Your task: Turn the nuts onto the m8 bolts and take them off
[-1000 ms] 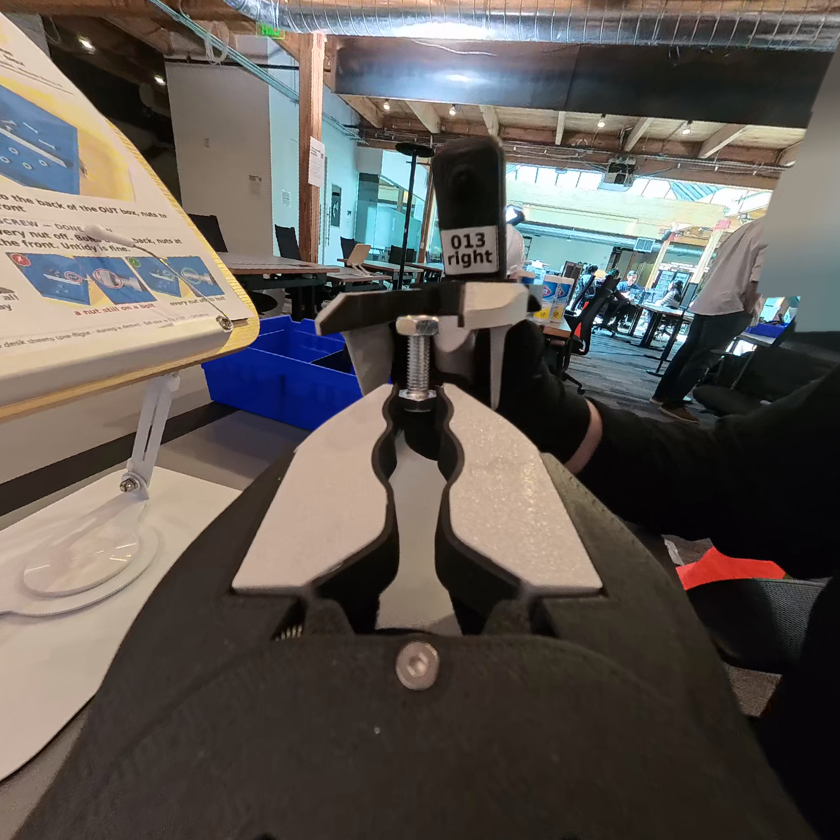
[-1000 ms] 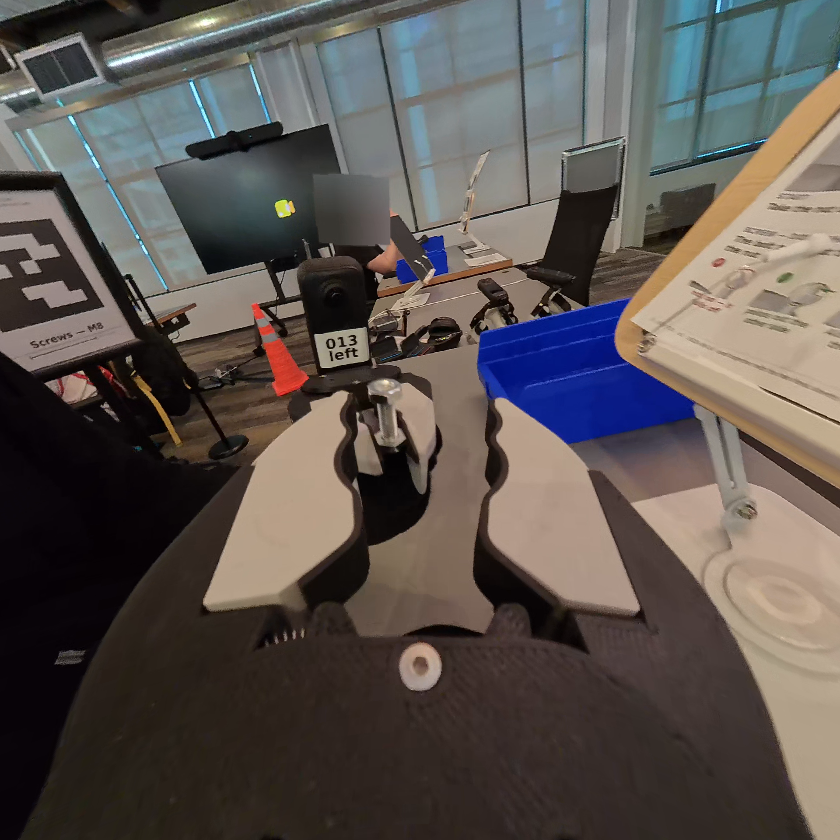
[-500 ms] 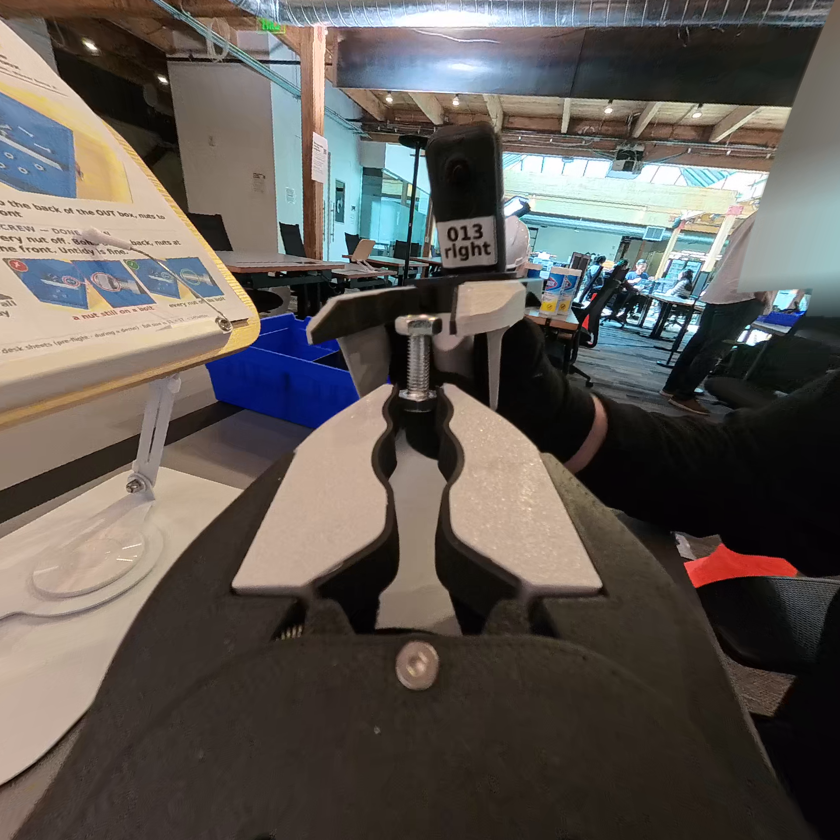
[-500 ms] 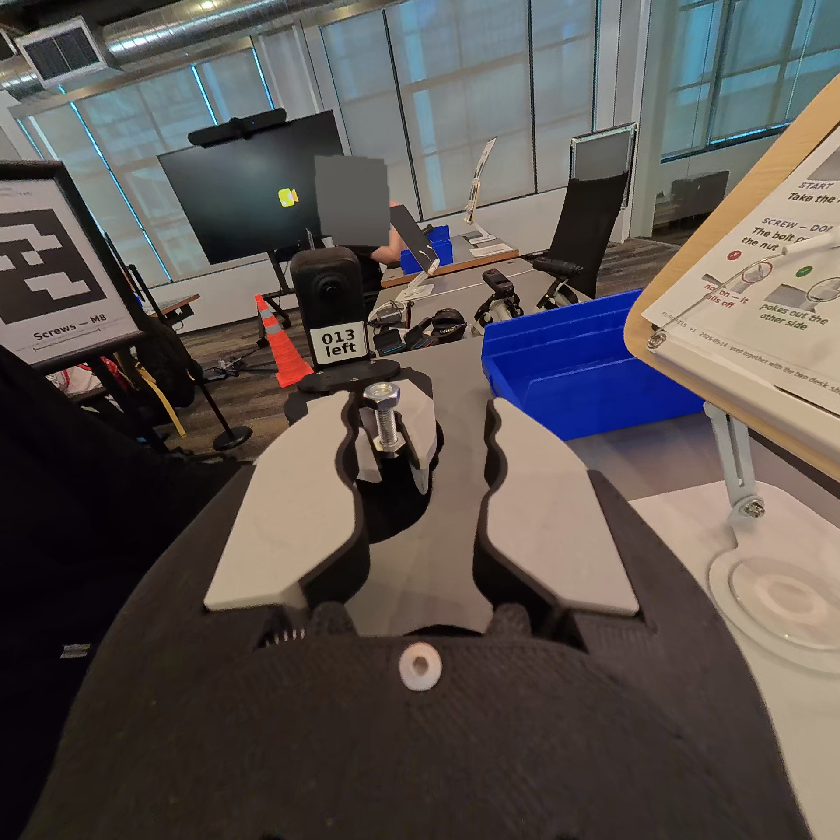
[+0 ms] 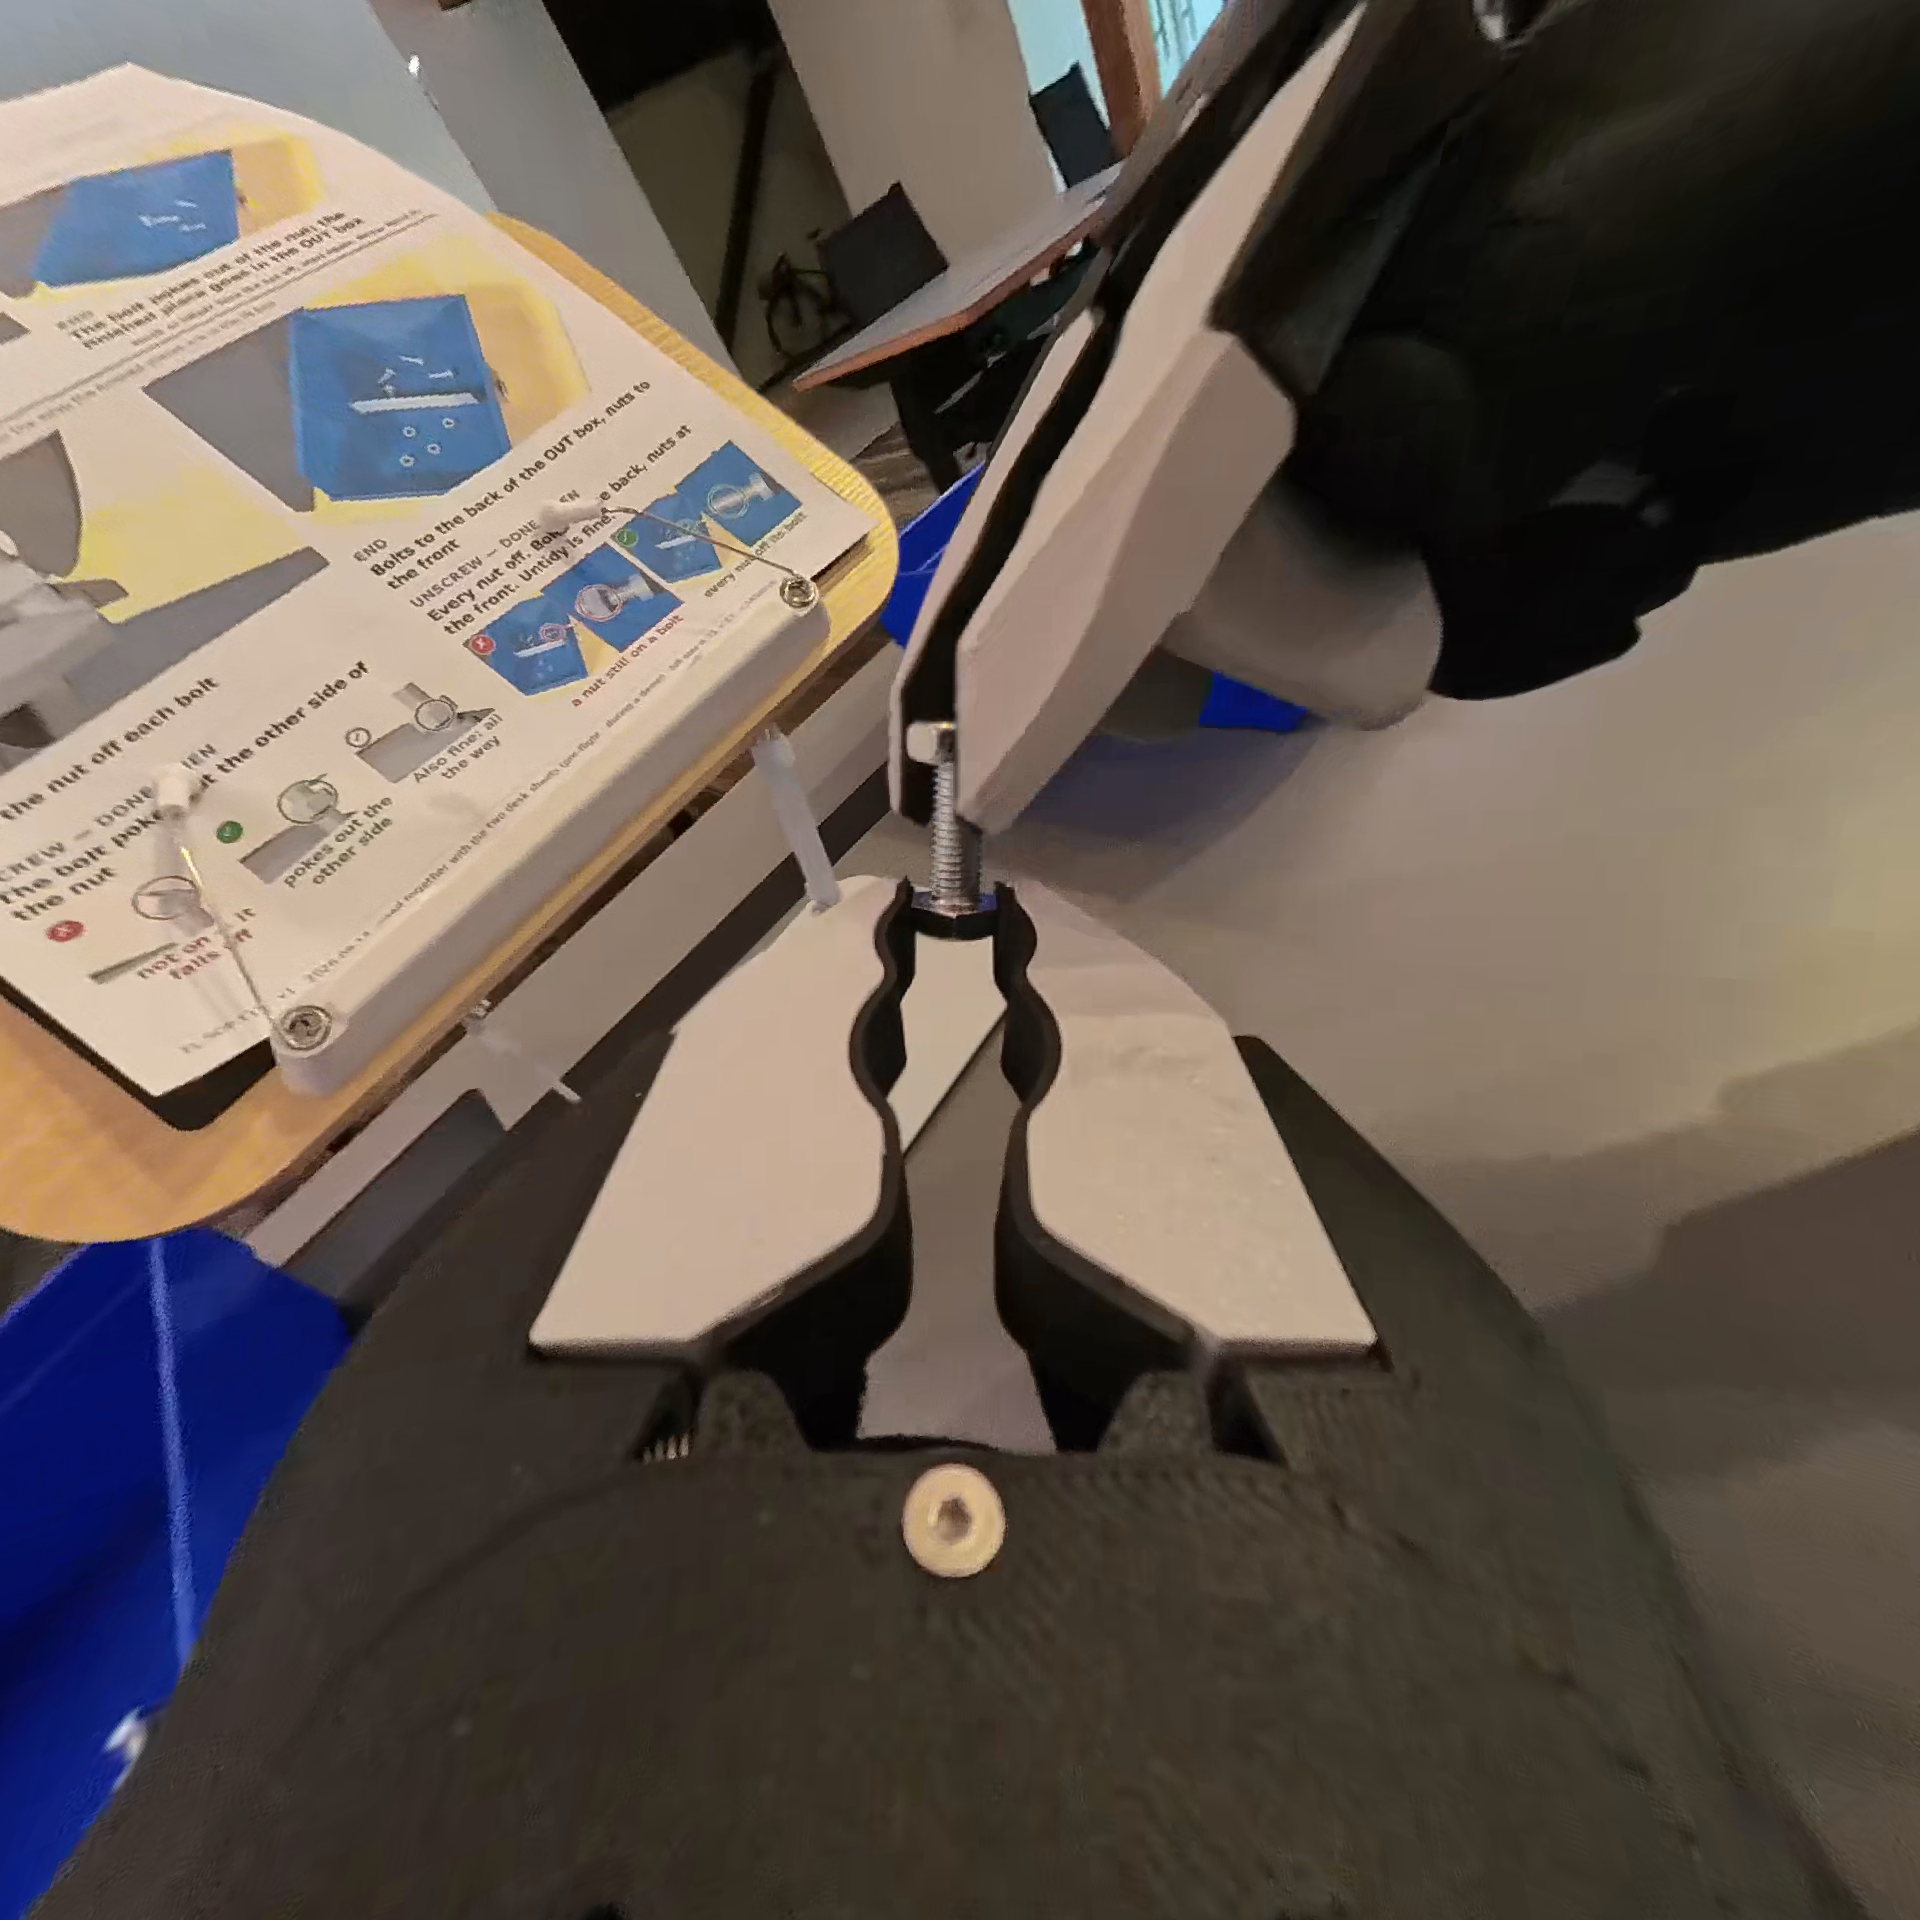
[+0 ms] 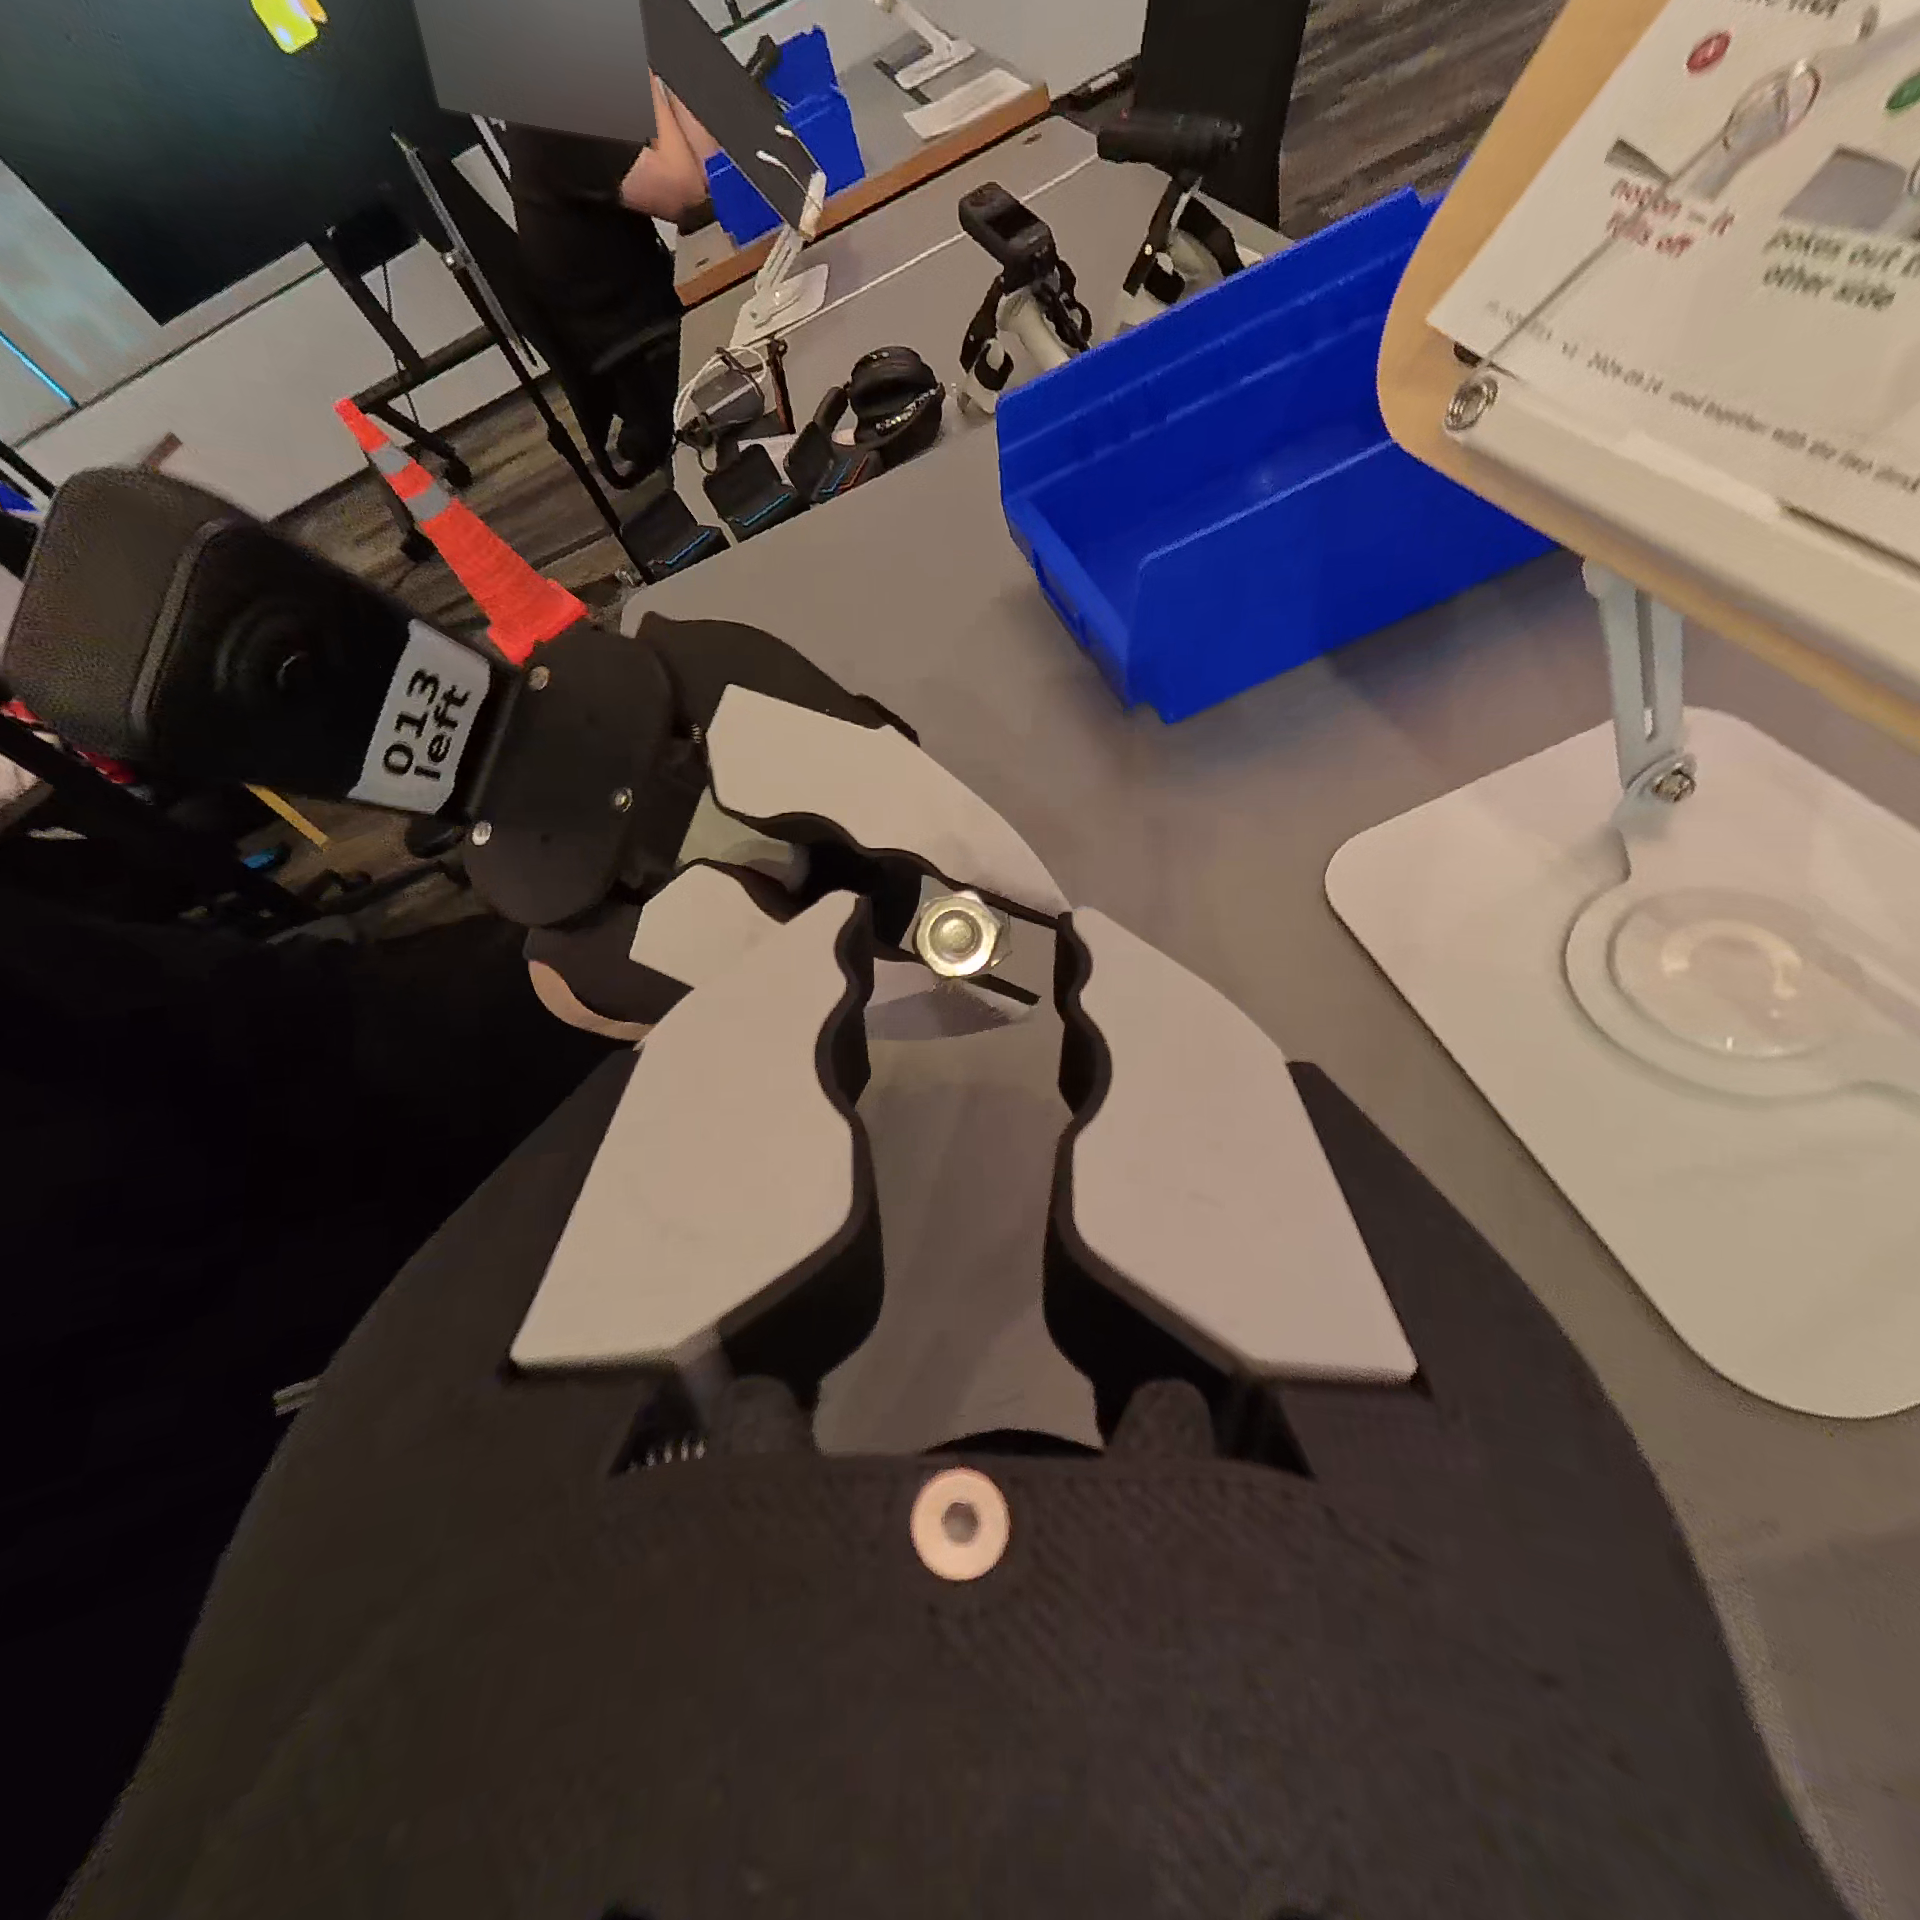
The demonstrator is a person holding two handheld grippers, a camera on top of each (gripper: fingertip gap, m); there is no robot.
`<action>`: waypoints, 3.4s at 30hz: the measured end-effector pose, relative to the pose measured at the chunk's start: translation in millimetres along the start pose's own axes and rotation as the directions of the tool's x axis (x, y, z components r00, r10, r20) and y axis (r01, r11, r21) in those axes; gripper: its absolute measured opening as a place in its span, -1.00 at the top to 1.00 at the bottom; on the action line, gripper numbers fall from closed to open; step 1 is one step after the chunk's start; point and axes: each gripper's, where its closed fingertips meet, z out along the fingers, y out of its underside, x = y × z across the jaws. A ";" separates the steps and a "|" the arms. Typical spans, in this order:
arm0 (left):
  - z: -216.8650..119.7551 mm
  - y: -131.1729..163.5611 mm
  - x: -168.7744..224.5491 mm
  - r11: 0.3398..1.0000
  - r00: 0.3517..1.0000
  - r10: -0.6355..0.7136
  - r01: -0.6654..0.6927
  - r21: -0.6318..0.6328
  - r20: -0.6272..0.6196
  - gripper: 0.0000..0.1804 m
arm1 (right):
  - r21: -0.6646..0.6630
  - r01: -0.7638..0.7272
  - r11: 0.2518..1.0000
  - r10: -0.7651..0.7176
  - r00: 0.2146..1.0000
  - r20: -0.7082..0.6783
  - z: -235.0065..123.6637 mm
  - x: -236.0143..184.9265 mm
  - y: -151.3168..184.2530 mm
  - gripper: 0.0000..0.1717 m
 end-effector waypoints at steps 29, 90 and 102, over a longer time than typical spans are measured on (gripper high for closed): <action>-64.7 -22.3 76.1 0.845 0.087 -0.278 0.495 -0.201 -0.957 0.84 | -0.225 0.869 0.441 -0.824 0.491 0.282 -12.5 -65.4 39.4 0.82; -15.2 -9.2 52.5 0.957 0.695 -0.285 0.242 -0.158 -0.661 0.84 | -0.130 0.525 0.841 -0.517 0.851 0.092 -14.4 -21.0 32.2 0.82; -59.3 -11.0 97.5 0.883 0.024 -0.326 0.366 -0.295 -0.945 0.85 | -0.293 0.933 0.212 -0.901 0.302 0.311 -15.9 -69.7 58.4 0.82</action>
